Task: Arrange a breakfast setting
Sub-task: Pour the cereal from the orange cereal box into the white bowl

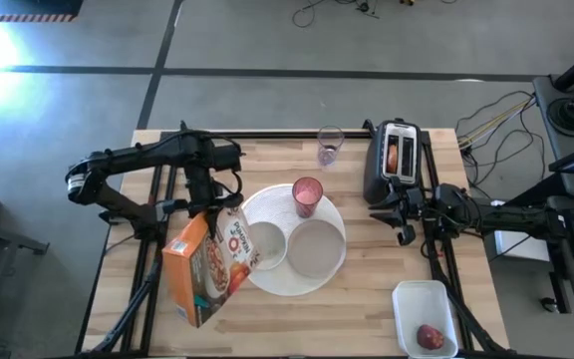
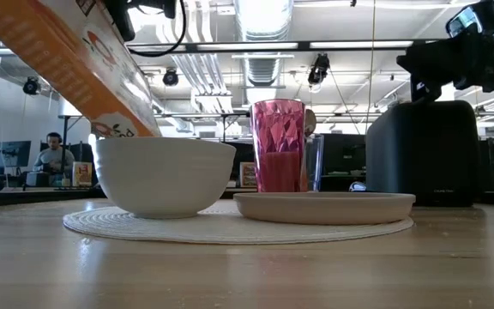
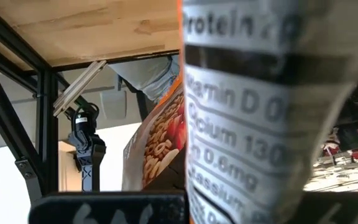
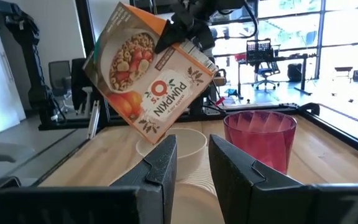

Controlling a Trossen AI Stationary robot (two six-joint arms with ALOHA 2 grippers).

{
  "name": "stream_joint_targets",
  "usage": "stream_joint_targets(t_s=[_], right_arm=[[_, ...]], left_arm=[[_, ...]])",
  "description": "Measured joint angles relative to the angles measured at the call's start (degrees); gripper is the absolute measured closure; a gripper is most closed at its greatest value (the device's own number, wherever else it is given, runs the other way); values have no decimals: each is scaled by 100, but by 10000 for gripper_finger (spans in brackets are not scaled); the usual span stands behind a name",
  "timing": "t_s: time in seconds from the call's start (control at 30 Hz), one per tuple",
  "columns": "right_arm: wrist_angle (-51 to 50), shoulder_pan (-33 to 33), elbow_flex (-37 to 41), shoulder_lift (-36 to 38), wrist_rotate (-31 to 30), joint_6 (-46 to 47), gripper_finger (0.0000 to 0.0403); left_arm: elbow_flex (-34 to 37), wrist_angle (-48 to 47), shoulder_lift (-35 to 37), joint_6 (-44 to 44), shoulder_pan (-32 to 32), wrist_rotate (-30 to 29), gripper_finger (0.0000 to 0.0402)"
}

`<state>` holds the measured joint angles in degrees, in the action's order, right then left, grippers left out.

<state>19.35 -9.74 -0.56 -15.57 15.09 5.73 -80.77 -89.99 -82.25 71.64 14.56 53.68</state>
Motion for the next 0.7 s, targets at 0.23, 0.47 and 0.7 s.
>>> stream_joint_targets(t_s=[0.23,0.47,0.7], right_arm=[[30,-2,0,1,-7,117,319],[31,-2,0,0,-7,129,319],[3,0,0,0,0,10,319]], left_arm=[[-4,-1,-1,-4,-1,-5,402],[-7,-1,-1,-3,-1,-8,402],[-7,-3,-3,2,0,-10,402]])
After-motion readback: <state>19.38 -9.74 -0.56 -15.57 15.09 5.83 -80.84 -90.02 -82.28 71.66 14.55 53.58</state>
